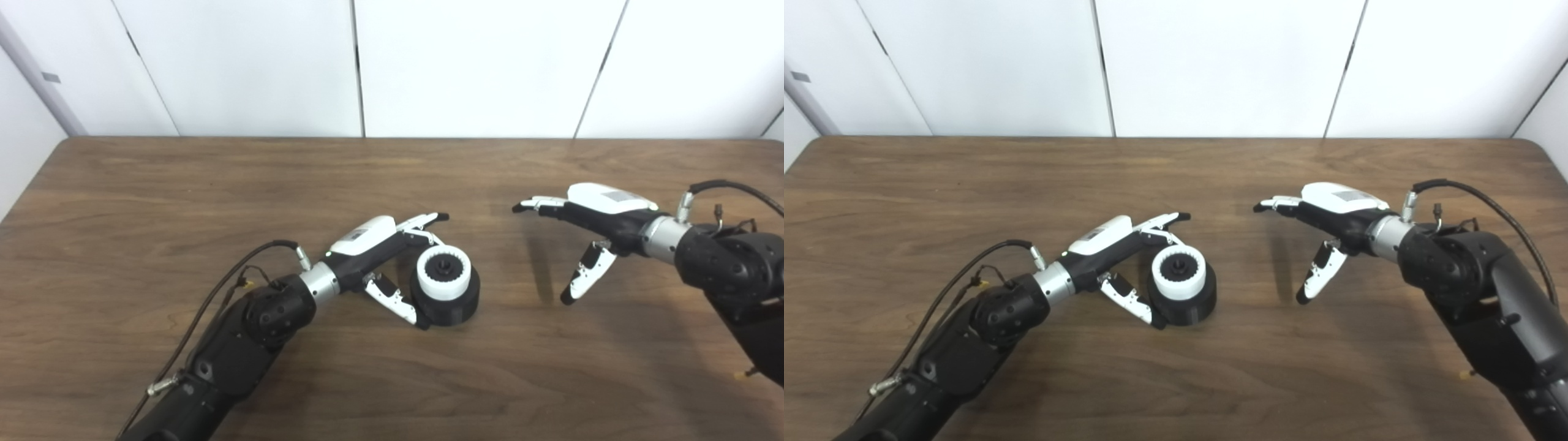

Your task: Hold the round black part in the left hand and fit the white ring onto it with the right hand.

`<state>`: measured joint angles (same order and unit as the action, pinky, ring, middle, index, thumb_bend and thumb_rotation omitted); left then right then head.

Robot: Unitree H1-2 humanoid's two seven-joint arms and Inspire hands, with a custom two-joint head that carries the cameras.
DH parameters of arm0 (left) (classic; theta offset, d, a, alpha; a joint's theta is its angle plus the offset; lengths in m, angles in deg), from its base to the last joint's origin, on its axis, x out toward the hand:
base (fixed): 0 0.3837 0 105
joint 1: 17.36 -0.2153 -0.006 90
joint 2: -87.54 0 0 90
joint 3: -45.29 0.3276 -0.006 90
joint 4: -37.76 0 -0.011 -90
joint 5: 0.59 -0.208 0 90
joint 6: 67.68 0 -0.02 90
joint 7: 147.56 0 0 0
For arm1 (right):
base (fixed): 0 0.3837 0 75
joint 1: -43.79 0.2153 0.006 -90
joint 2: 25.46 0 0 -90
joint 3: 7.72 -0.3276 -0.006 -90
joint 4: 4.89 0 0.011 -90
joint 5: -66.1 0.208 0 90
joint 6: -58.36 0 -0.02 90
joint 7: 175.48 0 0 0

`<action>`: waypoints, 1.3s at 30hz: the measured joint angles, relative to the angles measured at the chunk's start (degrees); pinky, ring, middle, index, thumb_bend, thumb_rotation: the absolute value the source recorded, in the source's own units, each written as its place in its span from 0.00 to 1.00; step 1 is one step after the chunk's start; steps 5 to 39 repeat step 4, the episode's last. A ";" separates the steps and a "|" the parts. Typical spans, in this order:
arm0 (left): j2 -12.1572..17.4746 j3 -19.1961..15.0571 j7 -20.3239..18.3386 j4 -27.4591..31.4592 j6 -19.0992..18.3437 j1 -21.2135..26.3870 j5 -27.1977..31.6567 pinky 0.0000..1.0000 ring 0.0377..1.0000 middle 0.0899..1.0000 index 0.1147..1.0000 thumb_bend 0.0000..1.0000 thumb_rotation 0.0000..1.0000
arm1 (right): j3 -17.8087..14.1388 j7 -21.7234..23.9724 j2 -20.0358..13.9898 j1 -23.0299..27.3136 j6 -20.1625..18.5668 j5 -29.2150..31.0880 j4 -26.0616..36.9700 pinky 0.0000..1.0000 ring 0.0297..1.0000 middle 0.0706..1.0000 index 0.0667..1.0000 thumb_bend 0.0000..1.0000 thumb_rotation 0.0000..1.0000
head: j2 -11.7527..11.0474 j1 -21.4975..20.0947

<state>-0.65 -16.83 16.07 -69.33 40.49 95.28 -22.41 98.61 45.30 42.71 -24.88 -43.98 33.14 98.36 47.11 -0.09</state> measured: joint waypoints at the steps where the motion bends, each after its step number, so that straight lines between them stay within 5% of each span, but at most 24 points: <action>1: 0.01 0.02 0.00 0.00 0.01 0.00 -0.01 0.88 1.00 1.00 0.42 0.52 0.07 | 0.00 0.00 0.02 0.00 -0.23 0.01 0.00 0.85 0.90 0.95 0.92 0.85 0.15 | 0.00 0.00; 3: 0.04 0.05 0.00 0.00 0.03 0.00 -0.03 0.87 1.00 1.00 0.43 0.52 0.07 | 0.00 -0.01 0.03 0.00 -0.30 0.02 0.00 0.84 0.89 0.95 0.92 0.85 0.15 | 0.00 0.00; 4: 0.05 0.06 0.00 0.00 0.05 0.00 -0.07 0.86 1.00 1.00 0.49 0.76 0.14 | 0.00 -0.04 0.05 0.00 -0.30 0.02 0.00 0.84 0.89 0.95 0.92 0.85 0.15 | 0.00 0.00; 39: 0.05 0.06 0.00 0.00 0.05 0.00 -0.07 0.86 1.00 1.00 0.49 0.76 0.14 | 0.00 -0.04 0.05 0.00 -0.30 0.02 0.00 0.84 0.89 0.95 0.92 0.85 0.15 | 0.00 0.00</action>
